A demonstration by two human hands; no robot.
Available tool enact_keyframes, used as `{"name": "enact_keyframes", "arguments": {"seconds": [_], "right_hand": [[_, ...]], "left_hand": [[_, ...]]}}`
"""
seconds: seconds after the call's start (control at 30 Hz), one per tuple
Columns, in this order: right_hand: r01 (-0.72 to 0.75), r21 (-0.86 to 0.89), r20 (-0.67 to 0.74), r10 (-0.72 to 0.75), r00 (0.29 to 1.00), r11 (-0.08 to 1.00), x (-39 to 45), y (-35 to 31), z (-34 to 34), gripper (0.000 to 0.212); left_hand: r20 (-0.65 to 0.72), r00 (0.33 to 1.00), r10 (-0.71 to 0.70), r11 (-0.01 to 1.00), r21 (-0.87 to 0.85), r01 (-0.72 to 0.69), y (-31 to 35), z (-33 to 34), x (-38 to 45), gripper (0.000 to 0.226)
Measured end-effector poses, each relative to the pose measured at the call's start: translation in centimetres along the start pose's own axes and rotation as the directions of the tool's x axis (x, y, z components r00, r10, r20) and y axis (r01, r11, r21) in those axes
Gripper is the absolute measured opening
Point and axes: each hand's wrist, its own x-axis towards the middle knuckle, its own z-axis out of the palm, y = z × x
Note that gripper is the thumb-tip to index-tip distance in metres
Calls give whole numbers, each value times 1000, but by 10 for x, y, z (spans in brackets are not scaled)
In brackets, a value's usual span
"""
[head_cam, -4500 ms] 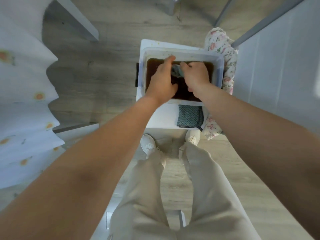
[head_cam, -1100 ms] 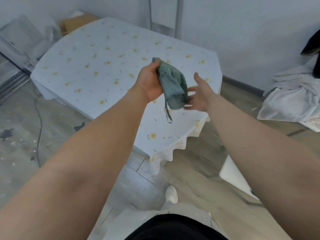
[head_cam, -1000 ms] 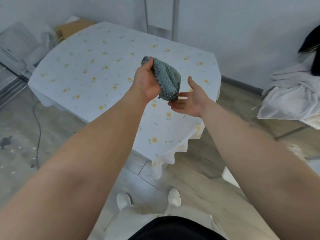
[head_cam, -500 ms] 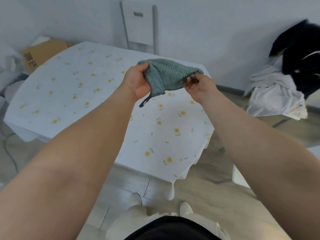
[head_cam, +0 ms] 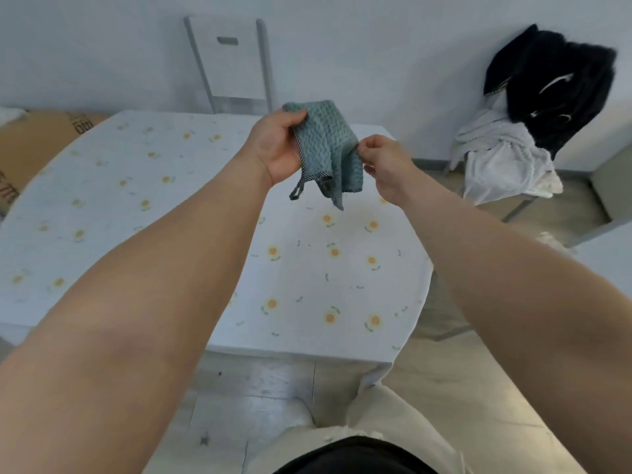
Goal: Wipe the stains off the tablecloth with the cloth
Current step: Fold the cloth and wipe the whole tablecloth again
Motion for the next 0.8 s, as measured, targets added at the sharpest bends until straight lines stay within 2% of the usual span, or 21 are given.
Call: {"name": "enact_keyframes", "arguments": {"seconds": [0.07,0.17,0.23,0.3,0.37,0.47,0.57,0.63,0.7,0.73,0.8], "right_hand": [[4,67,-47,-1,999,998,2,-1,5,23],[-9,121,-159,29,987,993,8,-5,1,21],[-52,99,-83,60,995,994,13,-10,-7,16],[-89,-32,40,91,995,995,18,-14,-18,27],[-88,-92,115,99,988,992,22,-19,-28,17],[-131,195,219,87,972,972,36,-27,-39,9],[-166,330,268,77,960,929,52,-34,-39,13],[-189,373,272,88,958,908,65,-36,-38,19],[-203,357,324,83,943,912,76,-36,-38,23],[-198,331,342,79,936,922,82,-35,-39,23],[-138,272,291,55,955,953,95,-30,-41,17]], "left_hand": [[-10,1000,-17,996,87,18,2,-4,8,33],[-123,990,64,911,412,-8,7,-12,22,9],[-221,965,138,842,540,3,12,-17,31,1],[-280,942,184,825,565,7,13,-19,41,6],[-317,923,219,815,580,5,14,-15,54,13],[-326,913,244,764,645,26,12,-4,78,21],[-368,885,285,622,774,121,-4,9,89,24],[-332,923,193,686,718,115,-18,17,92,28],[-168,985,-41,836,533,126,-33,23,94,43],[-86,989,-117,885,442,143,-41,24,96,47],[-15,989,-148,926,350,144,-57,25,106,39]]}}
